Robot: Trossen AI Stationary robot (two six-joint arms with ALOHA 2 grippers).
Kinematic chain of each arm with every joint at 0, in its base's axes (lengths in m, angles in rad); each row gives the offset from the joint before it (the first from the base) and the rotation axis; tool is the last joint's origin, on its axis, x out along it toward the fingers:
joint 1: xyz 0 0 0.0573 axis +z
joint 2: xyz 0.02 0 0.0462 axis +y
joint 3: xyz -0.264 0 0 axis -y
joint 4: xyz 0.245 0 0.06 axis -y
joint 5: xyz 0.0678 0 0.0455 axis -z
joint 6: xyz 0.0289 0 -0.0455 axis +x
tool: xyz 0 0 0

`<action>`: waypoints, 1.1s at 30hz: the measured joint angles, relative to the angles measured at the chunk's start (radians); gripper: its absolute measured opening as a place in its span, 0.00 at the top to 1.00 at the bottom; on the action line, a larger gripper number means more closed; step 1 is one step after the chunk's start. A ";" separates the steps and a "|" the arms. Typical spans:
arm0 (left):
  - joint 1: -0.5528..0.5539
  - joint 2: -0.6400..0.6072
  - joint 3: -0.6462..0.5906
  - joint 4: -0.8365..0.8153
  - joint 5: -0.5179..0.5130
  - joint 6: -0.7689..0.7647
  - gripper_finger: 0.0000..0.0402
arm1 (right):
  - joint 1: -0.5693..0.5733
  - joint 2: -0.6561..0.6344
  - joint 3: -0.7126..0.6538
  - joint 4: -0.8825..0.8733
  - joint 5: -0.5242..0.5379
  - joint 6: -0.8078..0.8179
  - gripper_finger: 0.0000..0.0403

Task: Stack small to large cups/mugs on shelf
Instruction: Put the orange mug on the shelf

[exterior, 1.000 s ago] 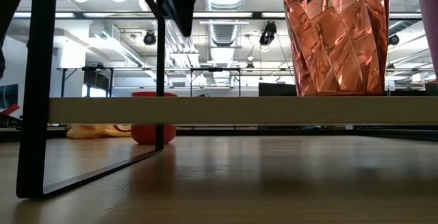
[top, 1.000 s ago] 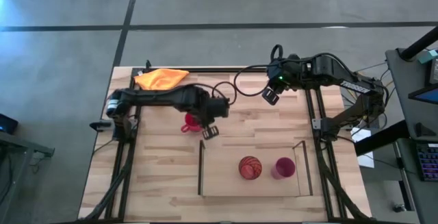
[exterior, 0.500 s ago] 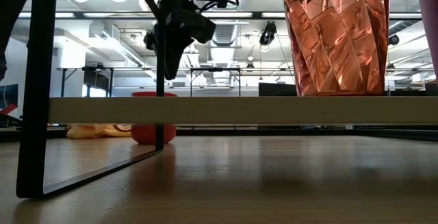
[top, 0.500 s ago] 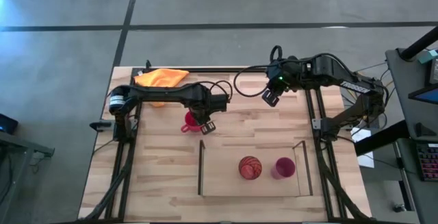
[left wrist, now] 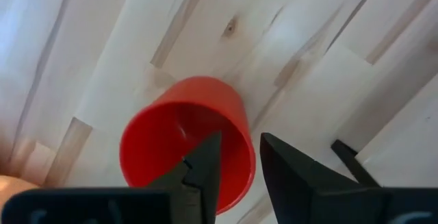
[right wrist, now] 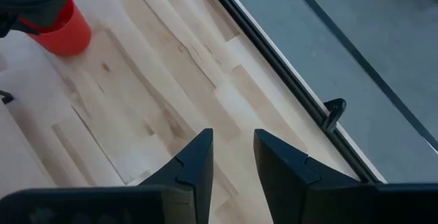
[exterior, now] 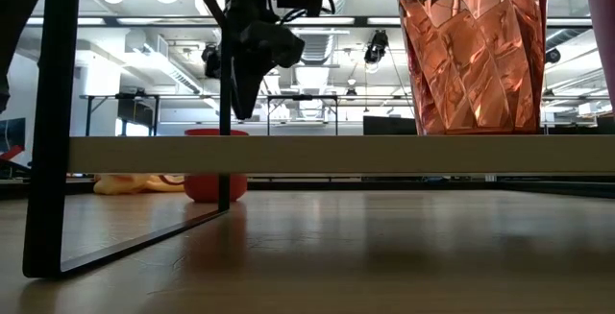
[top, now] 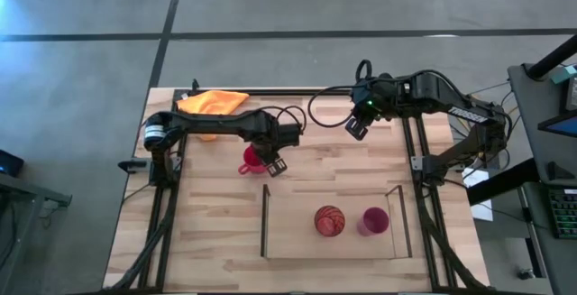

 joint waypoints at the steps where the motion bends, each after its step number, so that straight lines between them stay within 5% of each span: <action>1: 0.000 0.000 -0.008 0.000 0.002 -0.001 0.78 | 0.000 0.000 0.000 0.000 0.000 0.000 0.75; 33: 0.000 0.000 -0.104 0.067 0.042 -0.028 0.78 | 0.000 0.000 -0.117 0.001 0.001 0.000 0.75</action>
